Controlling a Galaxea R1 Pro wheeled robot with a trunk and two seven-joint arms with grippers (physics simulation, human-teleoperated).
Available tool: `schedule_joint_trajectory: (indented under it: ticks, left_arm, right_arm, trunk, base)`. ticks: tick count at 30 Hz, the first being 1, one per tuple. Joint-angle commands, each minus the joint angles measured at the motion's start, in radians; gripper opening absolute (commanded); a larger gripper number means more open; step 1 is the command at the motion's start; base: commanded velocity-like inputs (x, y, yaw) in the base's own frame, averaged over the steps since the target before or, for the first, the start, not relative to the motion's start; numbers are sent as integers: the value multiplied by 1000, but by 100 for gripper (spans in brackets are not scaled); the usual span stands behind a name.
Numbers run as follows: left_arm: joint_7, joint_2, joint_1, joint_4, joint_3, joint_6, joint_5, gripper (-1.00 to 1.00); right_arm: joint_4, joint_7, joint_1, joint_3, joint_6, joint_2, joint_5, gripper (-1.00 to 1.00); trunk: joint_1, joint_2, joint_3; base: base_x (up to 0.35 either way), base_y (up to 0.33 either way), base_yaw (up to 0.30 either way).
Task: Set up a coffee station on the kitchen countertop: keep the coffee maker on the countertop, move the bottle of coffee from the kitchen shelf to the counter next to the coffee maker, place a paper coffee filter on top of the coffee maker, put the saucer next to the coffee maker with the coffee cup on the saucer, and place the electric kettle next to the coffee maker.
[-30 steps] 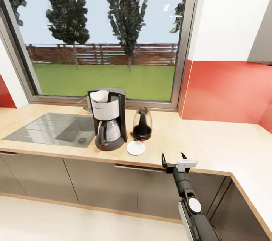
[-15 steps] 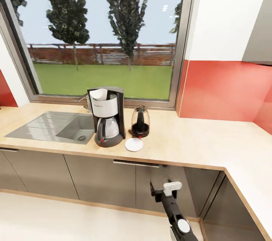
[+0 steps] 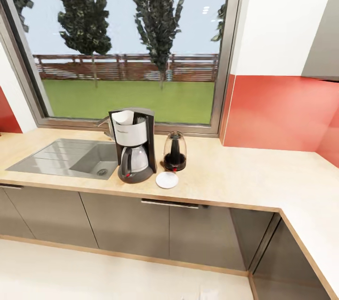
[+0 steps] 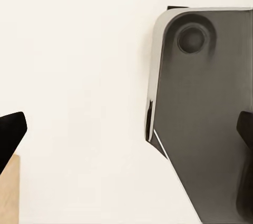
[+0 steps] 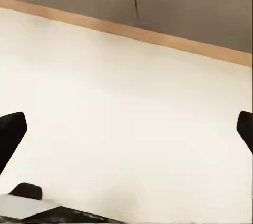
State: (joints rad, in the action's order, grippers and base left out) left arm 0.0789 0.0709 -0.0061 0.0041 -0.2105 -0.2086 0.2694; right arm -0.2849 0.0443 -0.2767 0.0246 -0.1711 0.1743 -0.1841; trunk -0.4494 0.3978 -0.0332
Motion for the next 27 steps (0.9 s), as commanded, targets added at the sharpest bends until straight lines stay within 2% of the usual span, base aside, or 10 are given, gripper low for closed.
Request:
schedule_joint_trajectory:
  ticks: [1, 4, 6, 8, 15, 23, 27]
  left_arm:
    - [2, -2, -1, 0, -7, -3, 7, 100]
    - [2, -5, 0, 0, -5, -3, 8, 100]
    - [2, -6, 0, 0, -5, -2, 9, 100]
    - [2, -6, 0, -1, -4, -2, 10, 100]
    - [3, -6, -3, -7, -4, -5, 19, 100]
    - [4, -9, -8, -70, 1, -4, 22, 100]
    - [4, -9, -8, -73, 1, -4, 23, 100]
  right_arm:
    - [25, 4, -1, 2, 153, -10, -6, 100]
    - [37, 10, -1, 1, 360, -26, -6, 100]
    - [42, 12, -1, -5, 435, -43, -7, 100]
    - [45, 13, -1, -10, 476, -53, -19, 100]
    - [46, 11, -1, -9, 483, -60, -30, 100]
    - [47, 12, -1, -8, 484, -63, -30, 100]
    - [47, 11, -1, -8, 483, -62, -31, 100]
  trunk:
    - [-1, 2, -2]
    - [-1, 2, -2]
    - [-1, 2, -2]
    - [-1, 2, -2]
    - [-1, 2, -2]
    - [-1, 2, -2]
    - [-1, 2, -3]
  base:
    - [0, 0, 0]
    - [0, 0, 0]
    - [0, 0, 0]
    - [0, 0, 0]
    - [0, 0, 0]
    - [0, 0, 1]
    - [0, 0, 133]
